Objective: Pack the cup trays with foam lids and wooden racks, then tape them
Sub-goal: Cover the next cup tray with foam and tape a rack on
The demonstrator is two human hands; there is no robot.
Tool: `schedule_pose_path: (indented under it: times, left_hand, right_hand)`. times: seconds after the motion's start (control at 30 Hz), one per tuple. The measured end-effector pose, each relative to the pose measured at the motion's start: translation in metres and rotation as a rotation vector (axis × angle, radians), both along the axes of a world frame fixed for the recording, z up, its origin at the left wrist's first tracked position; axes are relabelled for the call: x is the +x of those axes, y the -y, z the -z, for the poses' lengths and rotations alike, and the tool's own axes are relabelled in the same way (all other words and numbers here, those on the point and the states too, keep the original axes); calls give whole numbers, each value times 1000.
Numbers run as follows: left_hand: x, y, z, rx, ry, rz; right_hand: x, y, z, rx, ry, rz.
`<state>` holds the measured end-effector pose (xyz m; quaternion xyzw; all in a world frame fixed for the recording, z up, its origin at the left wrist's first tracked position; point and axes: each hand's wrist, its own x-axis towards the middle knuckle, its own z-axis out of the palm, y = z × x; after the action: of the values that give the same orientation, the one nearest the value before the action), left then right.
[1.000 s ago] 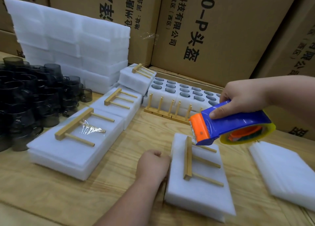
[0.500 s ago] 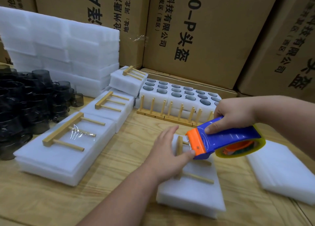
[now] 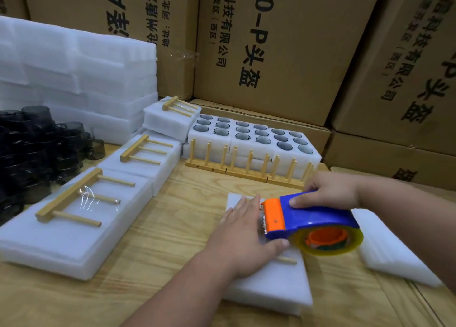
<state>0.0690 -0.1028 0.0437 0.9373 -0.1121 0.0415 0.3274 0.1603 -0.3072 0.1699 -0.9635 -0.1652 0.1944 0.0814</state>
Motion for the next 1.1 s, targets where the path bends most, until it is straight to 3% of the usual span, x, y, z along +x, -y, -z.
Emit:
schedule_pose_path:
  times: [0.13, 0.2, 0.37, 0.6, 0.8, 0.97, 1.1]
  left_hand:
    - [2, 2, 2, 25, 28, -31]
    - [4, 2, 3, 26, 29, -34]
    - [5, 2, 6, 32, 21, -36]
    - [2, 2, 6, 21, 28, -39]
    - [1, 3, 5, 39, 37, -39]
    - [0, 3, 4, 64, 34, -43]
    - [0, 5, 1, 161, 33, -40]
  right_hand:
    - [-5, 12, 3, 113, 177, -32]
    - [-13, 17, 0, 143, 154, -101]
    - [-32, 22, -3, -60, 98, -194]
    - [-36, 17, -3, -120, 108, -227]
    - [-24, 7, -3, -9, 27, -72]
    - [-16, -9, 15, -74, 208, 8]
    - [-9, -2, 11, -38, 204, -49]
